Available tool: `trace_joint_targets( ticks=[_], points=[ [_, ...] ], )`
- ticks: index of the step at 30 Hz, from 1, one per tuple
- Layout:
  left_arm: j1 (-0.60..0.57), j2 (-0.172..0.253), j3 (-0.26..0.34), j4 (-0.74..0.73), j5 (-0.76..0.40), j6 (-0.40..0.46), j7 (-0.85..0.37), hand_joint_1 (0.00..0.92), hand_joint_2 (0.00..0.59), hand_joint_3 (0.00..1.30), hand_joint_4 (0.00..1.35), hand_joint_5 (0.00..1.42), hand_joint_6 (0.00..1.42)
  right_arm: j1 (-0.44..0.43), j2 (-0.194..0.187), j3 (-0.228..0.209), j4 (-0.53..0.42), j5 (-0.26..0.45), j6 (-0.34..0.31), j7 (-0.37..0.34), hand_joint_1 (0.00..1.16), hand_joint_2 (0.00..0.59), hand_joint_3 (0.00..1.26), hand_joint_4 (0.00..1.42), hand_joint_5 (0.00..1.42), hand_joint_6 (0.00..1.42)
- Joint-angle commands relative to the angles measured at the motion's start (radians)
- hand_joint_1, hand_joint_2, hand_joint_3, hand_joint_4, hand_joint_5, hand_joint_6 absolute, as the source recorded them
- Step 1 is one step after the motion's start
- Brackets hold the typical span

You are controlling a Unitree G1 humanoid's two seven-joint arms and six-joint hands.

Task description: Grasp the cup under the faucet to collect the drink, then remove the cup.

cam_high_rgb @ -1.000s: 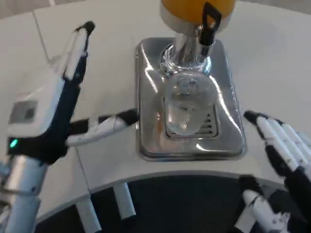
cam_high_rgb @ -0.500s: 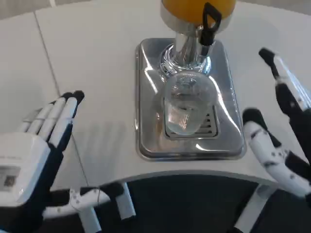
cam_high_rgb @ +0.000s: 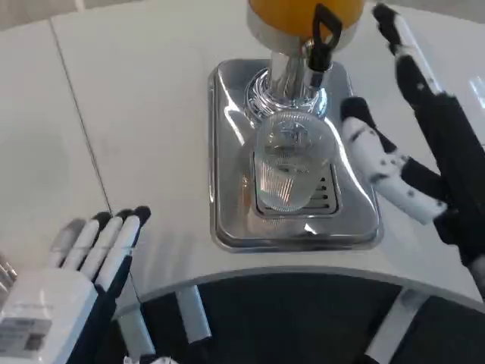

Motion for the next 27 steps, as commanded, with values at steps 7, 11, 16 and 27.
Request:
trace_joint_targets(
  ticks=[7, 11, 16, 27],
  points=[
    [0.025, -0.037, 0.02, -0.018, -0.001, -0.034, 0.025, 0.0, 0.059, 0.0, 0.0, 0.0, 0.0, -0.104, 0.007, 0.035, 0.059, 0.025, 0.026, -0.058, 0.46, 0.552, 0.0, 0.0, 0.0, 0.0],
    [0.025, -0.047, 0.024, -0.024, 0.0, -0.039, 0.021, 0.0, 0.059, 0.0, 0.0, 0.0, 0.0, -0.126, 0.006, 0.044, 0.073, 0.027, 0.031, -0.075, 0.46, 0.55, 0.0, 0.0, 0.0, 0.0],
    [0.017, -0.056, 0.032, -0.024, -0.002, -0.035, 0.013, 0.0, 0.061, 0.0, 0.0, 0.0, 0.0, -0.167, 0.013, 0.057, 0.108, 0.031, 0.043, -0.097, 0.46, 0.544, 0.0, 0.0, 0.0, 0.0],
    [-0.003, -0.06, 0.053, -0.007, -0.019, -0.028, 0.006, 0.0, 0.063, 0.0, 0.0, 0.0, 0.0, -0.237, 0.026, 0.076, 0.199, 0.057, 0.061, -0.133, 0.46, 0.536, 0.0, 0.0, 0.0, 0.0]
  ],
)
